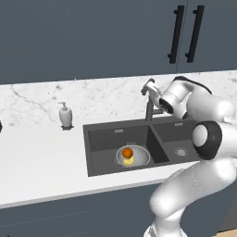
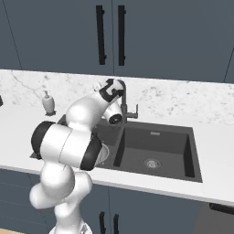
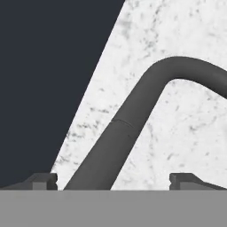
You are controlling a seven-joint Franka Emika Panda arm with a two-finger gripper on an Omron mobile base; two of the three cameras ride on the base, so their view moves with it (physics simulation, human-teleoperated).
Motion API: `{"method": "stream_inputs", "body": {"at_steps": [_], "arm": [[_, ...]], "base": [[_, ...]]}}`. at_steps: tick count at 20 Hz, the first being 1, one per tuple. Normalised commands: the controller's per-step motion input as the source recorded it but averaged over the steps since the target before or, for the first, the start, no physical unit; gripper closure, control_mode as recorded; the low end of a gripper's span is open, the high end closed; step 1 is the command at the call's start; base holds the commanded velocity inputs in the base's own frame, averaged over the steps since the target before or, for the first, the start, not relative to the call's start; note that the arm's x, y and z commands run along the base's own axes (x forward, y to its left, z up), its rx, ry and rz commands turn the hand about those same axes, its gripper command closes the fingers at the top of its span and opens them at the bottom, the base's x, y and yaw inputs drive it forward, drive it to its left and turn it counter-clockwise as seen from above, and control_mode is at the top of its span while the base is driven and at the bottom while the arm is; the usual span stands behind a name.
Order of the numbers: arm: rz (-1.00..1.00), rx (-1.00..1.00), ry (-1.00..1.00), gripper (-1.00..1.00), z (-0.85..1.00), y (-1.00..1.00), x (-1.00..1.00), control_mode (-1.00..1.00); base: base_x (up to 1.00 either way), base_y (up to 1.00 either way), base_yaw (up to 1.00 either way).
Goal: Put the colander in the sink, put the banana, orange in the colander, and turn on the sink faucet and pour water over the colander.
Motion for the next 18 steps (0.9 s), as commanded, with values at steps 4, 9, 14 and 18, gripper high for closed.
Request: {"method": "stream_inputs", "body": {"at_steps": [4,9,14,18], "arm": [[-0.13,0.19,0.03,-1.0,0.17,-0.42,-0.45,-1.0],[-0.09,0.09,0.0,-1.0,0.28,-0.1,-0.39,-1.0],[-0.15,0.06,0.03,-1.0,0.04,-0.5,-0.91,-1.0],[-0.13,0.06,0.13,-1.0,0.04,-0.74,-0.93,-1.0]], "base": [[0.0,0.0,0.0],[0.0,0.0,0.0],[0.0,0.0,0.0],[0.0,0.0,0.0]]}}
